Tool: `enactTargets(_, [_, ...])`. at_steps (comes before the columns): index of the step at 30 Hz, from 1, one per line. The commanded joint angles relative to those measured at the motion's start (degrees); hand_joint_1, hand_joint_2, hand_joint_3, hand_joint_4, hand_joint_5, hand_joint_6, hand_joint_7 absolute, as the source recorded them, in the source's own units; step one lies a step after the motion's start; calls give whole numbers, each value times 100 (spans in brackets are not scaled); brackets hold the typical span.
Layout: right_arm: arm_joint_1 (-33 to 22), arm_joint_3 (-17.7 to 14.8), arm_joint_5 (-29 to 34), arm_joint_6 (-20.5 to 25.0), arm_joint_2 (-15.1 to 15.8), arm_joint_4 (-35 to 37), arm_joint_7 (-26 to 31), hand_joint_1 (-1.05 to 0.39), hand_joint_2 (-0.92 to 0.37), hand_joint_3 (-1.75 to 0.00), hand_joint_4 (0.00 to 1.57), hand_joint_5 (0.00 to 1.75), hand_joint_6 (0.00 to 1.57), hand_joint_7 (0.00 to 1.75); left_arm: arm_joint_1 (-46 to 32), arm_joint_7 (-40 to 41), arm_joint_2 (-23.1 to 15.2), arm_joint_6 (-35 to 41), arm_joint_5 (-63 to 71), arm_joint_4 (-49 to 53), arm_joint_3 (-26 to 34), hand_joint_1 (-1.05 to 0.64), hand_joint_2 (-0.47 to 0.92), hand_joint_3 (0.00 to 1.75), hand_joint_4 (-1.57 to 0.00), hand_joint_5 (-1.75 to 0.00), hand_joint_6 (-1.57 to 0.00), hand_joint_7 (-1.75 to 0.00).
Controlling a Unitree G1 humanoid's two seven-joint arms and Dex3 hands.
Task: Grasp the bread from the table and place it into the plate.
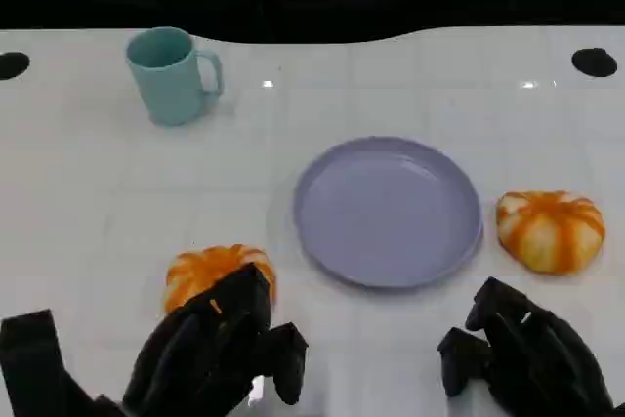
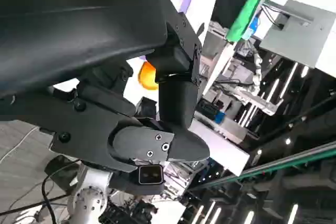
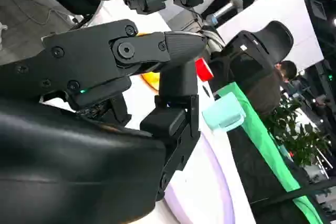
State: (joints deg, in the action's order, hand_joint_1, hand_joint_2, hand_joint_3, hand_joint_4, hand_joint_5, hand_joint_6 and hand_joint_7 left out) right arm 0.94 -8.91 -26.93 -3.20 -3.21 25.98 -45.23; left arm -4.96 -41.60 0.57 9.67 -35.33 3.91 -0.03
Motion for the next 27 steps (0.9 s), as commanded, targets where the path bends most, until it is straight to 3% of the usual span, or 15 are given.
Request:
enactTargets(1, [5,-67,-77,-26,67,-10,-9,-55,-92,-24,77,166,69,140,-36,-93,-64,-62,29,-13,48,-72,92,24,-87,-175,-63,-174])
enactTargets(12, [20,-72,-86,11,73,-15,9,-55,-92,-22,79,165,70,140,-14,-83,-47,-76,20,1,65,-73,92,24,-86,-175,-62,-172])
enactTargets(17, [17,-66,-82,-6,76,-20,-1,-56,-92,-23,78,165,70,140,-31,-91,23,-518,168,6,91,-74,92,25,-74,-175,-55,-157])
enactTargets(21, [-4,-55,-69,10,77,-49,24,-56,-92,-23,78,165,70,139,-61,97,-25,-1160,697,-132,23,-72,92,34,-56,-168,-51,-128])
enactTargets(23, [-15,-51,-62,-1,69,-54,32,-56,-92,-23,79,165,71,140,-46,113,-69,-1521,972,-167,2,-69,92,34,-54,-151,-52,-100])
enactTargets(27, [-22,-38,-56,11,74,-52,27,-56,-92,-23,78,166,70,140,95,271,-363,-2634,1867,-171,26,-71,92,34,-49,-127,-46,-65])
